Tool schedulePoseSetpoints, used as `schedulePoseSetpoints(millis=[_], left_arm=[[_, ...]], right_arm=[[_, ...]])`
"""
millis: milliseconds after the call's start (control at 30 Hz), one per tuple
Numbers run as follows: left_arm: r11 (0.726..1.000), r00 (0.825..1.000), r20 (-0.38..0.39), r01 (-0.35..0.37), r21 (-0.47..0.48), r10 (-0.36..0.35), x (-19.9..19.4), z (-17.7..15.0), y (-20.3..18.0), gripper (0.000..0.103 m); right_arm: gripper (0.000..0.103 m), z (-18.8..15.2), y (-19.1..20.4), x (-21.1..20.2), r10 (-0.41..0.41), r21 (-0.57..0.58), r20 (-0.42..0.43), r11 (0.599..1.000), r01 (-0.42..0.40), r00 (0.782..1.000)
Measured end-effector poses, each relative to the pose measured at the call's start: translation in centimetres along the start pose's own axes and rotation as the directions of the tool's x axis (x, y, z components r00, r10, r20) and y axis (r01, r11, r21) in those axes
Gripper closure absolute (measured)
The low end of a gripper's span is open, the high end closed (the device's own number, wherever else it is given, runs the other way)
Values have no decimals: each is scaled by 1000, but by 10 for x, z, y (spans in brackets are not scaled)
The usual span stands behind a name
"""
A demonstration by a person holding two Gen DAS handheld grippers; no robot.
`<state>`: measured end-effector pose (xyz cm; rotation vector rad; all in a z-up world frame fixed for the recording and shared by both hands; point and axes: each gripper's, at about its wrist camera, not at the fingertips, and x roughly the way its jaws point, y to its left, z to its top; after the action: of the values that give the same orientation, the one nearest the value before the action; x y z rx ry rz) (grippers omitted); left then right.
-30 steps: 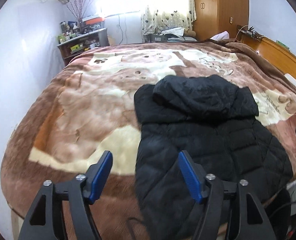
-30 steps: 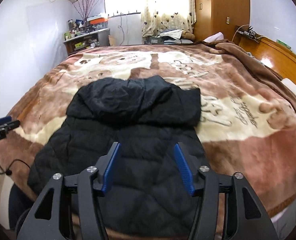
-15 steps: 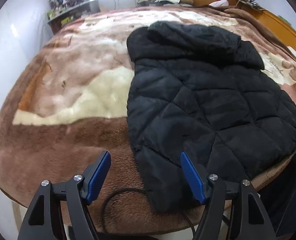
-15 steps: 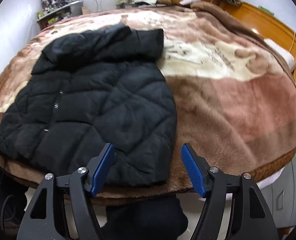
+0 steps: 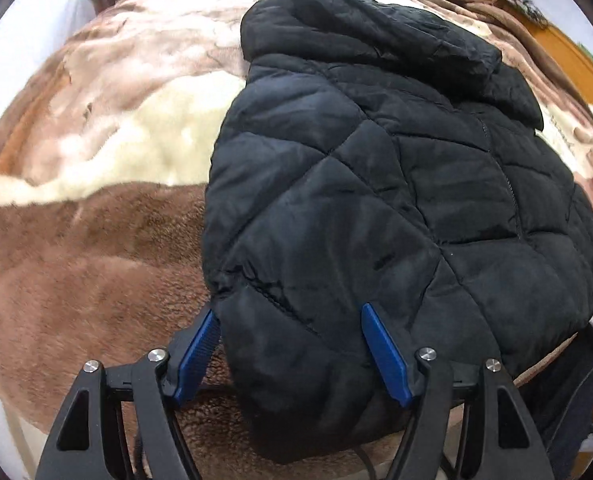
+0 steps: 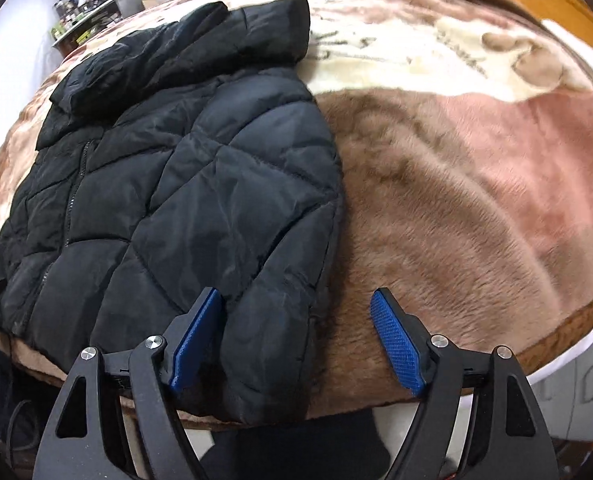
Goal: Fold large clothes
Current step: 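Grasp the jacket edge with the left tool while the right tool grasps it too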
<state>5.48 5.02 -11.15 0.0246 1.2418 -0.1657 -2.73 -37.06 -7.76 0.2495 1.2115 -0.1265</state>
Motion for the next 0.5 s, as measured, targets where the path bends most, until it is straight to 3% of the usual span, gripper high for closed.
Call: schedulePoseSetpoints(millis=[33, 100, 133, 167, 200, 333, 500], left_arm=[[1000, 1000, -5, 18, -11, -18, 0, 0, 1, 40], [1000, 1000, -2, 9, -5, -9, -2, -1, -1, 47], [1000, 1000, 5, 2, 9, -2, -5, -1, -4, 57], [1000, 1000, 13, -5, 30, 5, -9, -1, -7, 65], [999, 1000, 20, -15, 46, 14, -13, 0, -10, 68], [996, 998, 65, -28, 83, 23, -32, 6, -19, 80], [996, 990, 135, 19, 90, -32, -63, 17, -27, 83]], right_arm=[[30, -1, 0, 0, 10, 4, -3, 1000, -10, 1000], [49, -3, 4, -3, 38, -2, -3, 999, -38, 999], [55, -3, 7, -5, 43, -17, -1, 999, -43, 999], [67, -3, 12, -7, 47, -36, 1, 998, -47, 999], [72, -3, 19, -11, 26, -65, 9, 998, -25, 1000], [81, 2, 41, -23, -28, -161, 52, 986, 36, 998], [85, 15, 50, -51, 7, -181, 114, 983, 14, 993]])
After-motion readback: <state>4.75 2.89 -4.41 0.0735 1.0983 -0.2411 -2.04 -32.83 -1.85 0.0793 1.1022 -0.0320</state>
